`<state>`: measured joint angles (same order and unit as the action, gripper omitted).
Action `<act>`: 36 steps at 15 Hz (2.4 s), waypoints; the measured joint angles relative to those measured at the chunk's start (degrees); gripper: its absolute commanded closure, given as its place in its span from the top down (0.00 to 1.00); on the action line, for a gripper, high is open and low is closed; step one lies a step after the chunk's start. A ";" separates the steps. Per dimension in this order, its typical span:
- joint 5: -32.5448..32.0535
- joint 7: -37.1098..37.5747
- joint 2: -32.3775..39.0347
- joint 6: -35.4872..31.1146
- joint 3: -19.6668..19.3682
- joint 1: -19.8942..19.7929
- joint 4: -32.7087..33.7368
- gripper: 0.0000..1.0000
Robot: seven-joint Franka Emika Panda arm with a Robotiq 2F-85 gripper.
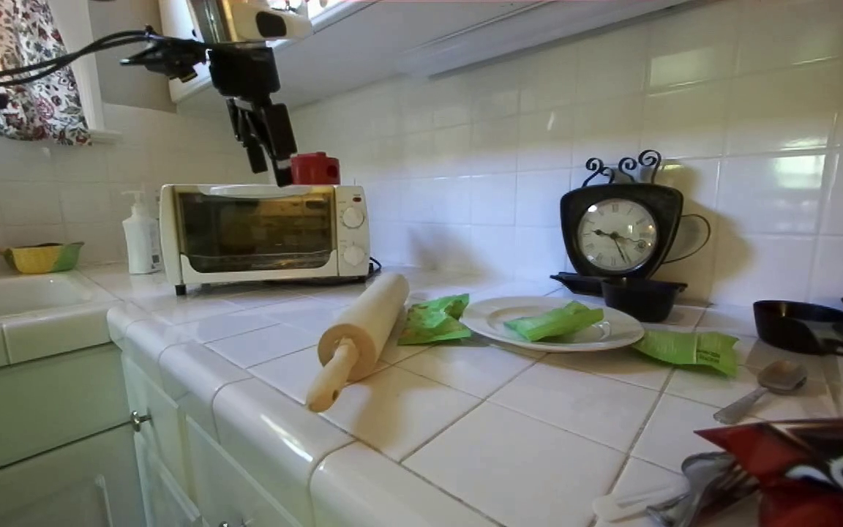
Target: Open the oven and put the green packet into it
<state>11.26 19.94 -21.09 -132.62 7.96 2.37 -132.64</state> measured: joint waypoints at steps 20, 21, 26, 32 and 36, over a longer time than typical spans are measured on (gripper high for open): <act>3.54 15.30 6.85 -30.84 5.65 4.42 -4.31 1.00; 4.39 15.30 7.19 -31.91 5.65 5.12 -4.48 1.00; 15.12 9.20 10.35 -36.07 2.74 10.34 -4.41 1.00; 32.58 -3.37 12.78 -36.44 -2.39 15.64 -2.90 1.00; 39.86 -5.52 12.27 -36.42 -2.97 16.21 -3.56 1.00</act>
<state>51.12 14.42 -8.82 -169.04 4.99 18.58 -136.19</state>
